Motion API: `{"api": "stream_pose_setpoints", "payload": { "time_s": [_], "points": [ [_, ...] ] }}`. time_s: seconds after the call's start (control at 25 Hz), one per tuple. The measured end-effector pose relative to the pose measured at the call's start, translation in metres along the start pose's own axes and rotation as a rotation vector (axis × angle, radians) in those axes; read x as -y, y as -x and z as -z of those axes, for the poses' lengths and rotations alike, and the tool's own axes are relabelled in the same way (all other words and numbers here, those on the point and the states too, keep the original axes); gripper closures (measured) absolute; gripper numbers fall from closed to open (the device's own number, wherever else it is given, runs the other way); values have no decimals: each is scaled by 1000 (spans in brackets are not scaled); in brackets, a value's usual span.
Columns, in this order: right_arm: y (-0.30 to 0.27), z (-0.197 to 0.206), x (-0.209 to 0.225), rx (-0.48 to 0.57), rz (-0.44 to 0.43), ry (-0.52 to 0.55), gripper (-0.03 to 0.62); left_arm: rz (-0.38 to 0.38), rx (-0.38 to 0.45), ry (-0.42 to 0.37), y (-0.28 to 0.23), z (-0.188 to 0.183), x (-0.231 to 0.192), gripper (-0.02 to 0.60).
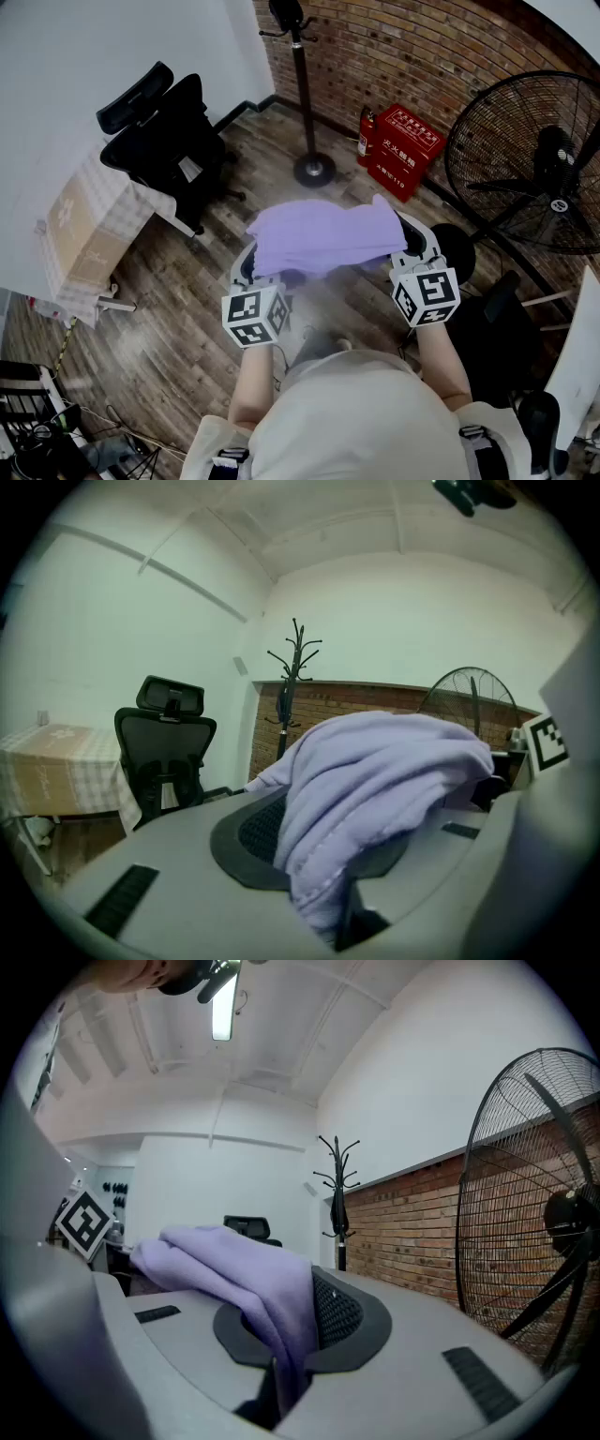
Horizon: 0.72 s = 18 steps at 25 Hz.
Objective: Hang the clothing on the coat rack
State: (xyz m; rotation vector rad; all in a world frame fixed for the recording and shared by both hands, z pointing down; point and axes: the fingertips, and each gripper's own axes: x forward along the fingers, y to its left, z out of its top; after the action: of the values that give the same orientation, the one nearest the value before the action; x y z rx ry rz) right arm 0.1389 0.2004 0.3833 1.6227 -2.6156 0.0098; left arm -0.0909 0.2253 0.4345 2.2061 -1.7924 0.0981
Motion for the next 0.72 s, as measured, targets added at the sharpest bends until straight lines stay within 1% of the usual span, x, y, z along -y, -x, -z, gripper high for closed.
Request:
{"api": "stream_pose_setpoints", "payload": {
  "time_s": [0.2,0.4,0.72],
  "points": [
    [16,0,-4,5,12,-10,576,13,8,23,12,3,7,489],
    [23,-1,-11,-1,9,-14,576,12,0,12,22,4,5,491],
    [32,-6,-11,27,-7,-21,576,7,17,30,31,4,11,489]
  ]
}}
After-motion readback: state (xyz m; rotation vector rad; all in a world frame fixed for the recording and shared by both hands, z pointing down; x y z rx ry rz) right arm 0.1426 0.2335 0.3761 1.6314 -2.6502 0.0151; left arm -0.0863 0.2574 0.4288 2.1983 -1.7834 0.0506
